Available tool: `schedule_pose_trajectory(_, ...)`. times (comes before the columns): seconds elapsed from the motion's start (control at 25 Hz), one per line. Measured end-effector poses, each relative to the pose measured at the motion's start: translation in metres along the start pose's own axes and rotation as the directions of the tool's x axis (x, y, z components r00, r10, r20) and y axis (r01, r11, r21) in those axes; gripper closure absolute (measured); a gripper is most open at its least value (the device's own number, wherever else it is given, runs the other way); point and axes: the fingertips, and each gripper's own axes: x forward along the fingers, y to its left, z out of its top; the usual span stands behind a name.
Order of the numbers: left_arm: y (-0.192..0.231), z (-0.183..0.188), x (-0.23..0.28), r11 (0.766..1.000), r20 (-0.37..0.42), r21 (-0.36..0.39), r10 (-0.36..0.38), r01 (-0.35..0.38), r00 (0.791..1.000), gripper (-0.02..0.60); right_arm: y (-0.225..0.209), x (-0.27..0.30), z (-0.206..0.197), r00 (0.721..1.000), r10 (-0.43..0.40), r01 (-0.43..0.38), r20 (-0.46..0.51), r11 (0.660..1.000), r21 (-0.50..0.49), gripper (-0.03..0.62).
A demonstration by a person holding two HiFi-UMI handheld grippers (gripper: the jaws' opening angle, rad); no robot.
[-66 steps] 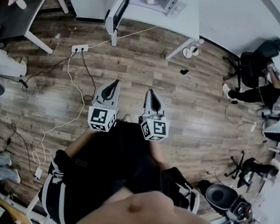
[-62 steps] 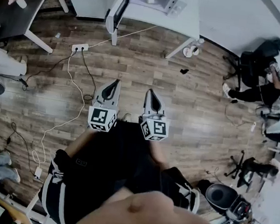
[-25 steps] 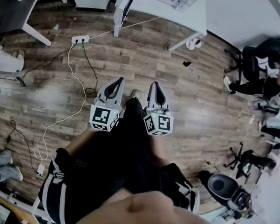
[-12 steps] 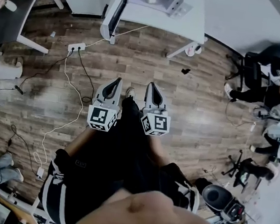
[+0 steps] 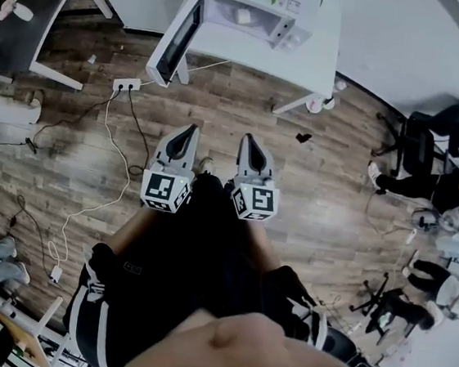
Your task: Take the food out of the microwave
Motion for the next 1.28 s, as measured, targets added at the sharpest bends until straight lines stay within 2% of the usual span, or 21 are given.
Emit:
schedule_pose_trajectory(0.44,0.008,0.018,0.039,0.998,0.017,0.008,0.058,-0.058,0.998,0.549,-0.024,0.045,0.009,0.998,0.064,-0.064,-0.003,0.998,0.025,0.563)
schedule_pose_trajectory(0.84,0.042,0.031,0.099,1.0,0.027,0.008,0.015,-0.016,1.0,0.549,-0.03,0.105,0.021,0.999,0.044,-0.043,-0.018,0.999,0.008,0.562)
schedule_pose_trajectory(1.28,0.102,0.055,0.17,0.999,0.027,-0.018,-0.04,0.04,0.999,0.549,-0.041,0.195,0.032,0.999,-0.014,0.013,-0.044,1.0,-0.015,0.562)
